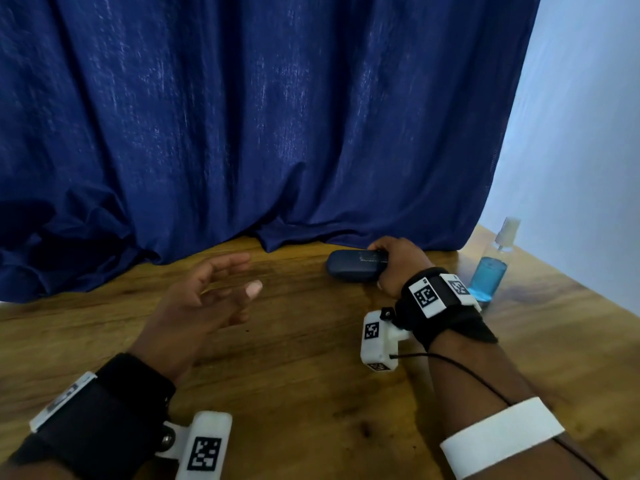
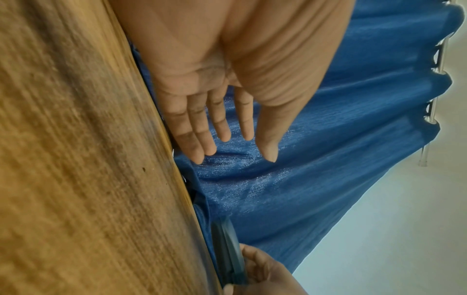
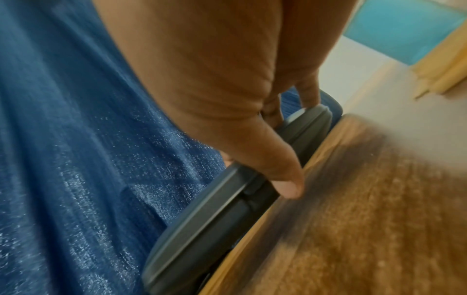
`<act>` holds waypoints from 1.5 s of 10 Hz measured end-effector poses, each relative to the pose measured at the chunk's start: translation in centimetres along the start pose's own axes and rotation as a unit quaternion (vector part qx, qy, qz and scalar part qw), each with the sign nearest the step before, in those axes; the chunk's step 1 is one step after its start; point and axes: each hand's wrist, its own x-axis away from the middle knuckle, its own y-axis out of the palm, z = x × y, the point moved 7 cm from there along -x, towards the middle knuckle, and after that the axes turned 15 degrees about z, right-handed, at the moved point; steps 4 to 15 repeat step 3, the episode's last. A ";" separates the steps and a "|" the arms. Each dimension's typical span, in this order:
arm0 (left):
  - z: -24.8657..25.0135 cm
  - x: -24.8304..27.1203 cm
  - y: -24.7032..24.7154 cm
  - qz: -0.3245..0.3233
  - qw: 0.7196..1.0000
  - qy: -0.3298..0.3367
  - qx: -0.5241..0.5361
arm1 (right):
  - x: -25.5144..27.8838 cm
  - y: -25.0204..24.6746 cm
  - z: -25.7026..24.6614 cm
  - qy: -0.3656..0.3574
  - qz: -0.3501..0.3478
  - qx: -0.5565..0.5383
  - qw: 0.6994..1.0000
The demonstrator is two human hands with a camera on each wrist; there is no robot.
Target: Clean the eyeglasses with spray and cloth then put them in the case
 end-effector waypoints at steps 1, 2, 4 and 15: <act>0.0 -0.1 -0.3 0.014 1.000 -0.003 0.008 | -0.1 0.6 0.6 0.015 -0.019 0.013 1.000; -0.1 -0.2 -0.4 0.018 1.000 -0.006 0.009 | 0.4 0.8 0.4 0.019 -0.037 0.013 0.999; -0.1 -0.3 -0.5 0.026 1.000 -0.010 0.008 | 0.3 1.0 0.6 0.026 -0.051 0.010 0.998; -0.1 -0.3 -0.5 0.026 1.000 -0.010 0.008 | 0.3 1.0 0.6 0.026 -0.051 0.010 0.998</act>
